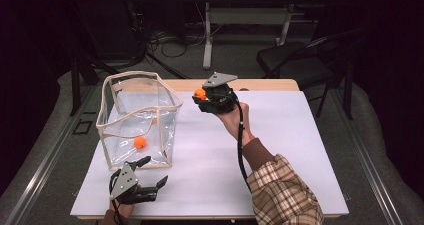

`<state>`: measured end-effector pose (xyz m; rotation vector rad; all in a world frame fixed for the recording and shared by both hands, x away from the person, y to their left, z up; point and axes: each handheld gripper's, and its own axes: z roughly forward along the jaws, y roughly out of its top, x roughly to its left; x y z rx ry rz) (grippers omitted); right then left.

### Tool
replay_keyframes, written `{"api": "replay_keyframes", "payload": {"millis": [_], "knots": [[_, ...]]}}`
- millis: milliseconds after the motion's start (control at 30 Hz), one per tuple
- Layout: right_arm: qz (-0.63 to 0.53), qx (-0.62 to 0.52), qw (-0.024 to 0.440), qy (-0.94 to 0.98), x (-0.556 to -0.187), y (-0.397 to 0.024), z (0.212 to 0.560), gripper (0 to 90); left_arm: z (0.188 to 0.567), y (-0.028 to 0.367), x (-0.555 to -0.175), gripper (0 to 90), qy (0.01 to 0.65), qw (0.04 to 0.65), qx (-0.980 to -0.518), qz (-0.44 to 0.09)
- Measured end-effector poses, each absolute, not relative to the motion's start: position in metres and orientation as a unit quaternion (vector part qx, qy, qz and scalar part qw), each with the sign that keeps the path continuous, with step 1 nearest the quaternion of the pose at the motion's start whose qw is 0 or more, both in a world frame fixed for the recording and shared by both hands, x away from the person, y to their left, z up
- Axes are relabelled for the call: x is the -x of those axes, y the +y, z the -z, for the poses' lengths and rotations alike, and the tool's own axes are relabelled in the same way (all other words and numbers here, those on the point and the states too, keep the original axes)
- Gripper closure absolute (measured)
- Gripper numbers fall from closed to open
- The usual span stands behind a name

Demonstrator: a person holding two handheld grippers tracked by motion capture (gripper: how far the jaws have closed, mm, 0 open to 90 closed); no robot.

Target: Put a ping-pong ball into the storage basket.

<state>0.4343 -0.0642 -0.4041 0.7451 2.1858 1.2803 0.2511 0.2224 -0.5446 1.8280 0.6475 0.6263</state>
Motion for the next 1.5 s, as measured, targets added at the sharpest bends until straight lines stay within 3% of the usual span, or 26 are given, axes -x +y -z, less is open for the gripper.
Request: {"api": "replay_keyframes", "payload": {"millis": [1500], "knots": [[-0.489,-0.249,0.246,0.799,-0.439,-0.035,0.383,51.0,0.545,0.223,-0.251,15.8,0.271,0.527,-0.762,-0.260]]}}
